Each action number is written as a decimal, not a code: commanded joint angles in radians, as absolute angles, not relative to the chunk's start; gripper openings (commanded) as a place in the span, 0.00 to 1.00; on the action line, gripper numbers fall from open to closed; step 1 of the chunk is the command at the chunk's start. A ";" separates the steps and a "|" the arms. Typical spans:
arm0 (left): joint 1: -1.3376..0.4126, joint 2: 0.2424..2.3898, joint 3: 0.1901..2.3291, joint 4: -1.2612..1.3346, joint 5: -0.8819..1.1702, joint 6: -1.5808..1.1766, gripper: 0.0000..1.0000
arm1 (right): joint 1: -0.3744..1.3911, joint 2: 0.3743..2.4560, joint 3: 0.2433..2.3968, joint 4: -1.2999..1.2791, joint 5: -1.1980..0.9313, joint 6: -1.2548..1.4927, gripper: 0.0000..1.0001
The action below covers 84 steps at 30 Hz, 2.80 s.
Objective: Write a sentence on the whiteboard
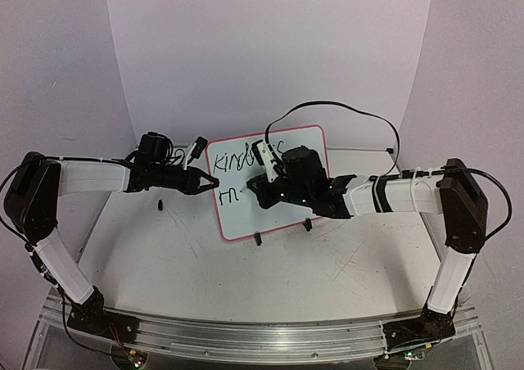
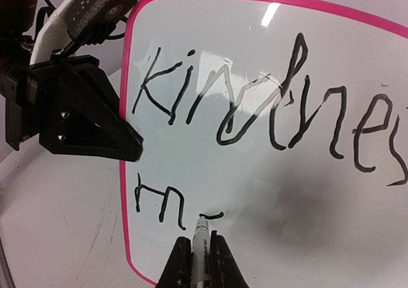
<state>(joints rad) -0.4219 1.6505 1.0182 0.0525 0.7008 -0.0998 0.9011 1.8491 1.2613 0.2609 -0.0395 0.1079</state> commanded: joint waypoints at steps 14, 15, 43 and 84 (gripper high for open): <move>-0.407 1.666 1.047 0.037 0.484 -0.005 0.00 | 0.915 1.871 1.271 0.248 -0.050 0.113 0.00; -0.407 1.666 1.048 0.036 0.484 -0.005 0.00 | 0.915 1.868 1.267 0.246 -0.050 0.113 0.00; -0.407 1.664 1.045 0.032 0.483 -0.003 0.00 | 0.887 1.808 1.242 0.251 0.096 0.093 0.00; -0.407 1.668 1.052 0.028 0.484 -0.002 0.00 | 0.862 1.830 1.302 0.265 0.065 0.081 0.00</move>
